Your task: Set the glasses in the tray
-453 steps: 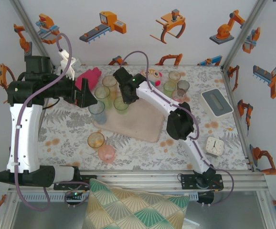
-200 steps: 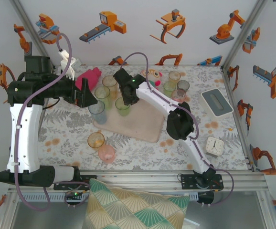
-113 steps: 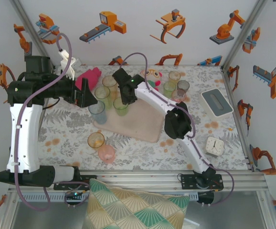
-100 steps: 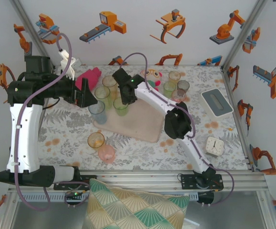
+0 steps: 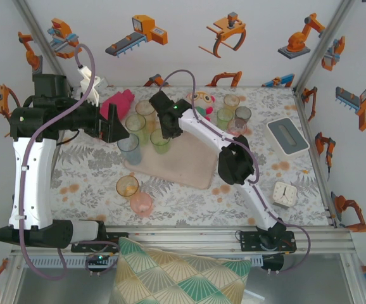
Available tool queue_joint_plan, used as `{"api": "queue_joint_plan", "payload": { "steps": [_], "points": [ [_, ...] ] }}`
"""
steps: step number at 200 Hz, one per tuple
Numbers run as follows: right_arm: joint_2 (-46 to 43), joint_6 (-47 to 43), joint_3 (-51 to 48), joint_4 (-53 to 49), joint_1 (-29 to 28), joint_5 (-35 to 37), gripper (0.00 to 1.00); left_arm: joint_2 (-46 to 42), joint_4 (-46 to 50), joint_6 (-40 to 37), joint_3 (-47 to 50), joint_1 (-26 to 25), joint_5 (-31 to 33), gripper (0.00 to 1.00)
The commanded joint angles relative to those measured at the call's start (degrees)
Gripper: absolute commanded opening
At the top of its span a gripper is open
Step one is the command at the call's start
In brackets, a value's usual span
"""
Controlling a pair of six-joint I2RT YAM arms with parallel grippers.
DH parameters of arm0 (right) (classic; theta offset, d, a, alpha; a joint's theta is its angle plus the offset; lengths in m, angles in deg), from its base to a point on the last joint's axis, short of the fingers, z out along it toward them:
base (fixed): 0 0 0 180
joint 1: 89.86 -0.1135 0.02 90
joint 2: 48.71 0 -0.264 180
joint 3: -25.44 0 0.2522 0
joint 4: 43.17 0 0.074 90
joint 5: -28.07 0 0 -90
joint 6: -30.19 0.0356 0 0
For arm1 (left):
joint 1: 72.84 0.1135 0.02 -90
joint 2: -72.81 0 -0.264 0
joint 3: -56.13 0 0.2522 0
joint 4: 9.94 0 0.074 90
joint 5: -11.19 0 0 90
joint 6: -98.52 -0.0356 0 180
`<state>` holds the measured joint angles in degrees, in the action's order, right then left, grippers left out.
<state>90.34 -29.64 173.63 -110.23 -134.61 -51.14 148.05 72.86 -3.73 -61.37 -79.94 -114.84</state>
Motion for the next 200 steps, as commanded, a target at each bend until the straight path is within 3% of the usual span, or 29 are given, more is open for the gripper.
{"api": "queue_joint_plan", "payload": {
  "steps": [1,200],
  "points": [
    [-3.3,0.3,-0.1,-0.8,0.0,1.7,0.31,-0.2,0.4,0.8,0.5,0.1,-1.3,0.97],
    [-12.0,-2.7,-1.9,-2.7,-0.3,0.7,0.40,-1.1,1.5,-1.2,-1.1,0.9,2.8,0.97]
  ]
}}
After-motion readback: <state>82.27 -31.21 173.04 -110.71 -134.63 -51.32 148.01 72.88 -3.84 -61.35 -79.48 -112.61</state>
